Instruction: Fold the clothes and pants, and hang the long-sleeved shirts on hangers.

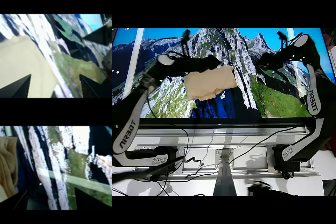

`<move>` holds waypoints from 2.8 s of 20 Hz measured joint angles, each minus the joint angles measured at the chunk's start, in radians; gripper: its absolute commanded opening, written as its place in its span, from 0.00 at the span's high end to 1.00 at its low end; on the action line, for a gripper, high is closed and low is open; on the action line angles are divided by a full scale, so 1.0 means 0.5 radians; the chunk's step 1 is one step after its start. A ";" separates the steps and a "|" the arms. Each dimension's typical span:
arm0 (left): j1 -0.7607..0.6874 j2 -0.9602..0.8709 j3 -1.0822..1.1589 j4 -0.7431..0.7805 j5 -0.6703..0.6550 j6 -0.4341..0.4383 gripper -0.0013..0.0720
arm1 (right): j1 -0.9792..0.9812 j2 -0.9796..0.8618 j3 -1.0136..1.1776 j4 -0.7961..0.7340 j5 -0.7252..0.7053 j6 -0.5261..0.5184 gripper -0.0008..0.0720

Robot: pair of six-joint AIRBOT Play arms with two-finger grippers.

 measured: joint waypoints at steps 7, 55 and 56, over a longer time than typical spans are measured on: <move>0.227 0.078 0.000 0.103 -0.346 -0.002 0.02 | 0.420 -0.267 -0.002 0.472 -0.082 -0.017 0.02; 0.272 0.876 0.000 0.845 -0.677 -0.009 0.96 | -0.880 1.234 0.011 -1.259 0.738 0.712 0.97; 0.272 0.876 0.000 0.845 -0.677 -0.009 0.96 | -0.703 1.233 0.011 -1.254 0.662 0.711 0.97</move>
